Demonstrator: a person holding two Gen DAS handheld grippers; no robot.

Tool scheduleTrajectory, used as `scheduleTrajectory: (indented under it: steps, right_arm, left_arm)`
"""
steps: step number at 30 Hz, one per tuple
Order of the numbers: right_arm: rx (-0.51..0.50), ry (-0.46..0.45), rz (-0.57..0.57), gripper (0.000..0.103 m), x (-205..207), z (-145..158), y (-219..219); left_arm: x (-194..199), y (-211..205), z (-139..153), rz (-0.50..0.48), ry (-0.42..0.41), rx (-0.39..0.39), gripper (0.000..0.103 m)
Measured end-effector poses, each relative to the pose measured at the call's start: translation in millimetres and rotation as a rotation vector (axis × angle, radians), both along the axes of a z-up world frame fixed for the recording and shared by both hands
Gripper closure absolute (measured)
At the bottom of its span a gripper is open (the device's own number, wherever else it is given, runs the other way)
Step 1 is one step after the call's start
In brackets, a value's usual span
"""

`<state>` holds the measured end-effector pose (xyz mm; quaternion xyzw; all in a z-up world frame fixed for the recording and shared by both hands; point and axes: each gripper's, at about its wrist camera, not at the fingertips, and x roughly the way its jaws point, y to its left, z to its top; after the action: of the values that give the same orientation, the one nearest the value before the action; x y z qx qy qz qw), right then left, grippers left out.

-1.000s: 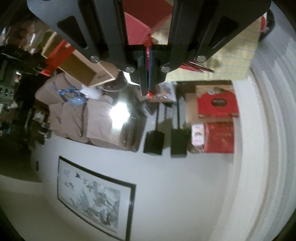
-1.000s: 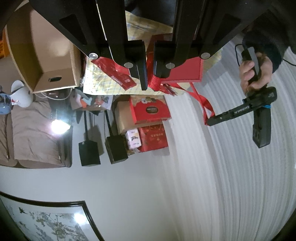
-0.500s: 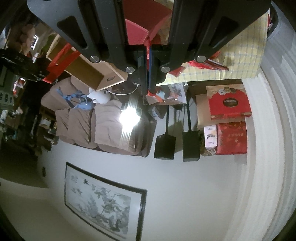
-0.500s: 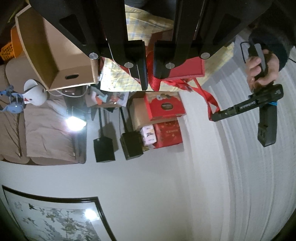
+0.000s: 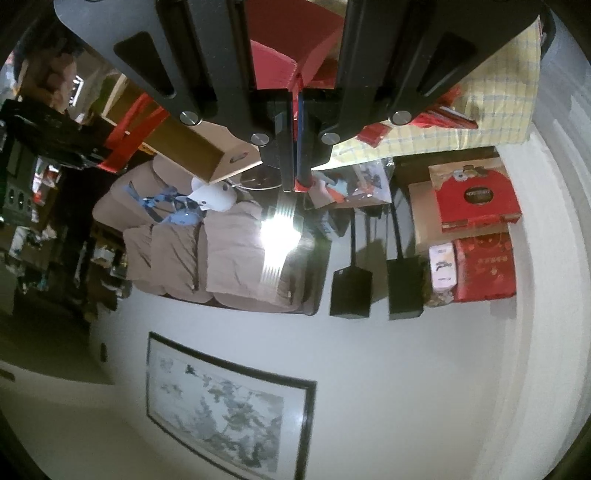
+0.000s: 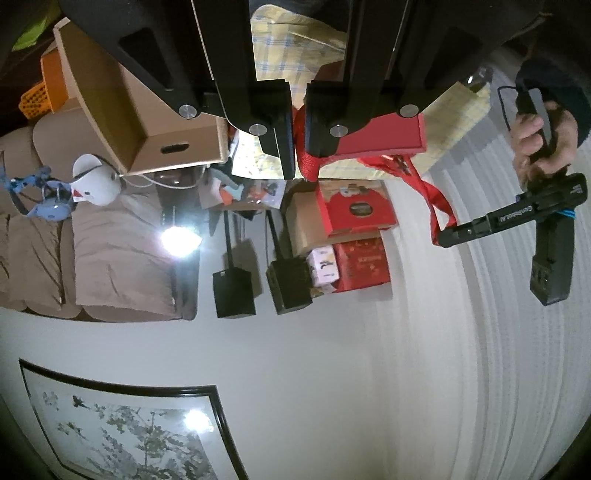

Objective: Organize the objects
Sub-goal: 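Lift the red gift bag by its straps with both grippers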

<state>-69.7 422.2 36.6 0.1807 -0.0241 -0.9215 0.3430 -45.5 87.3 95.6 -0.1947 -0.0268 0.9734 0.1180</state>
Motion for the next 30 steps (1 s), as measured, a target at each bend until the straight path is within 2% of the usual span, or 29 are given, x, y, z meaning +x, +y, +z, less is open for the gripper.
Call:
scheduleTrajectory:
  steps: [8, 17, 30]
  right_arm:
    - [-0.011, 0.0, -0.014, 0.099, -3, 1, 8]
    - [-0.027, -0.011, -0.019, 0.099, -9, 2, 17]
    - [-0.035, -0.006, -0.083, 0.099, -15, 5, 38]
  left_arm:
    - [-3, 21, 5, -0.054, 0.007, -0.005, 0.102]
    - [-3, 25, 8, -0.076, 0.018, 0.008, 0.102]
    - [-12, 45, 7, -0.122, -0.001, -0.003, 0.102]
